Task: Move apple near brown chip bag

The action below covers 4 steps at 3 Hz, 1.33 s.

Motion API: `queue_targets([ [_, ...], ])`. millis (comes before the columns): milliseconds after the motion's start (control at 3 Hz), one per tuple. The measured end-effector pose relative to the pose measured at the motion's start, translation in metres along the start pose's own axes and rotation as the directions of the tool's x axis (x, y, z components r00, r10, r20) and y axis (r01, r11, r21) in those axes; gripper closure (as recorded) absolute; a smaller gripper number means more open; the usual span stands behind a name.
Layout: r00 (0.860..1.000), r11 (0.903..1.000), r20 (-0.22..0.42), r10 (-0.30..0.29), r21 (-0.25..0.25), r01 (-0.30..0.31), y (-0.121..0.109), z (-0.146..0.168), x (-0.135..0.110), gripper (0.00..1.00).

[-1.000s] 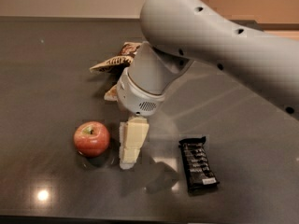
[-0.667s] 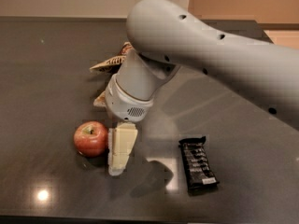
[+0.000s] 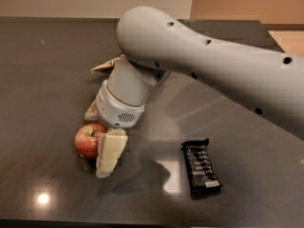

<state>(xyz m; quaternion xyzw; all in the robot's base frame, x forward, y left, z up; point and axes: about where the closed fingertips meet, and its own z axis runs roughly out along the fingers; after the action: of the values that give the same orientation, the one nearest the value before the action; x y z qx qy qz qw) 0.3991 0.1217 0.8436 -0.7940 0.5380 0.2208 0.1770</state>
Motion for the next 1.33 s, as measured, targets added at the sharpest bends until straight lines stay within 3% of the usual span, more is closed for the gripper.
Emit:
queue_targets([
  [667, 1.0, 0.9997, 0.007, -0.001, 0.025, 0.001, -0.001, -0.019, 0.005, 0.64],
  [1000, 1.0, 0.9972, 0.017, 0.009, 0.074, -0.01, 0.002, -0.048, 0.008, 0.88],
  [1333, 0.997, 0.9852, 0.015, 0.072, 0.155, -0.073, -0.003, -0.09, 0.025, 1.0],
])
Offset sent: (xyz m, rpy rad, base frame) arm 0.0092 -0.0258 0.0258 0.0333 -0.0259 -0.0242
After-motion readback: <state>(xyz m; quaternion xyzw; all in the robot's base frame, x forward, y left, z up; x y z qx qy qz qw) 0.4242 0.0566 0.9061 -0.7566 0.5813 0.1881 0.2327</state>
